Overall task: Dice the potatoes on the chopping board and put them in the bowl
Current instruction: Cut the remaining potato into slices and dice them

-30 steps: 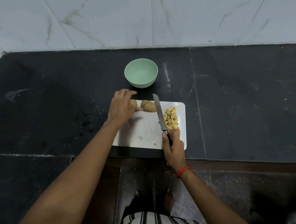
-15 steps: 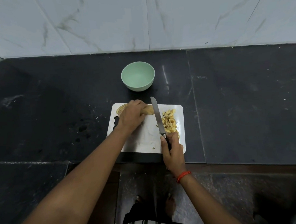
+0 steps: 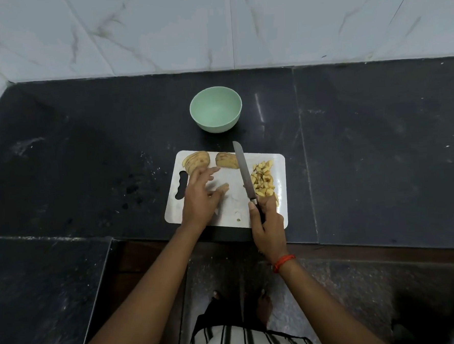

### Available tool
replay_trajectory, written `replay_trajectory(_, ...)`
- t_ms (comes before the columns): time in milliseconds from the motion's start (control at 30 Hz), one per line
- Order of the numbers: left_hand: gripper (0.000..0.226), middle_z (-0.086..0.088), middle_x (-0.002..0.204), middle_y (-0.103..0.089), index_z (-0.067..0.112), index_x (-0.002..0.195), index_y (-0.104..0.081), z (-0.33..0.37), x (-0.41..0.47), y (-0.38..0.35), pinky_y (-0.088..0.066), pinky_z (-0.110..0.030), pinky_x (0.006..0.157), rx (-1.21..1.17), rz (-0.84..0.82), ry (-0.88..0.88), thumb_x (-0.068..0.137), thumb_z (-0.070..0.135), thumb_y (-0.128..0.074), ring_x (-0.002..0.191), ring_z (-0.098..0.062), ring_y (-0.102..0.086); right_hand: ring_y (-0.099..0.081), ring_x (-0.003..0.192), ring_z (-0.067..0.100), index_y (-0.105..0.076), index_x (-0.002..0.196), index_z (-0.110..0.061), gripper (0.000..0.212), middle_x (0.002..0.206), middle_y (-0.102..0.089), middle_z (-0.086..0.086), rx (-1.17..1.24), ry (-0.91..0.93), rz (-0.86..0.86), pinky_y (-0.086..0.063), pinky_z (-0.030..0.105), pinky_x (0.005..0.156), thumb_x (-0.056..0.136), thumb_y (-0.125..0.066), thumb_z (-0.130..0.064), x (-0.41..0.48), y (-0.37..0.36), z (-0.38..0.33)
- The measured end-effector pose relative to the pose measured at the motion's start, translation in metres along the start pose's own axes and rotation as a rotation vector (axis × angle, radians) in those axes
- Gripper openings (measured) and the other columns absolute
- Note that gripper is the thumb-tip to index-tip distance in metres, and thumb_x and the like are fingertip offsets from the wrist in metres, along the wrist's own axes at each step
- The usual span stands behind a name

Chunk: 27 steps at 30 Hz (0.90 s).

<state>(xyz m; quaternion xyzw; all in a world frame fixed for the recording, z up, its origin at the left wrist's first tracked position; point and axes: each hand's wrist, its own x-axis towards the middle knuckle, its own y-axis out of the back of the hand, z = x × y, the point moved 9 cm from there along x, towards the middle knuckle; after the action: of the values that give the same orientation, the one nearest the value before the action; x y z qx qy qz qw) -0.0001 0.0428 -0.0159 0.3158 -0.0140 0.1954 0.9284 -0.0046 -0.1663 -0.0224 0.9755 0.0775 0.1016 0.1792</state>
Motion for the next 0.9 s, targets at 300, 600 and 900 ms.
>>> replay_trajectory(300,0.064,0.012,0.110,-0.060,0.024,0.122,-0.070,-0.016,-0.019,0.016,-0.053,-0.017,0.081,0.028,-0.008,0.145,0.079,0.070,-0.066,0.096,-0.001,-0.059,-0.058,0.067,0.010,-0.043,0.097,-0.024,0.011,0.080,-0.057,-0.013,0.019,0.003,-0.009,-0.045,0.037,0.054,0.102,-0.053,-0.026,0.000,-0.001,0.002)
replay_trajectory(600,0.042,0.003,0.094,-0.067,0.024,0.125,-0.068,0.000,-0.010,-0.004,-0.055,-0.036,0.079,0.393,-0.092,0.054,0.092,0.050,-0.068,0.092,-0.017,-0.063,-0.060,0.068,0.014,-0.044,0.097,-0.021,0.012,0.077,-0.060,-0.003,0.045,0.003,-0.012,-0.049,0.046,0.055,0.103,-0.054,-0.023,0.000,-0.001,0.001)
replay_trajectory(900,0.041,0.011,0.117,-0.064,0.029,0.131,-0.062,0.011,-0.020,0.008,-0.047,-0.039,0.092,0.314,-0.047,-0.084,0.091,0.037,-0.069,0.111,-0.011,-0.049,-0.058,0.065,0.013,-0.044,0.098,-0.023,0.011,0.074,-0.057,-0.007,0.056,0.010,-0.013,-0.047,0.043,0.054,0.102,-0.054,-0.025,0.000,-0.001,0.002)
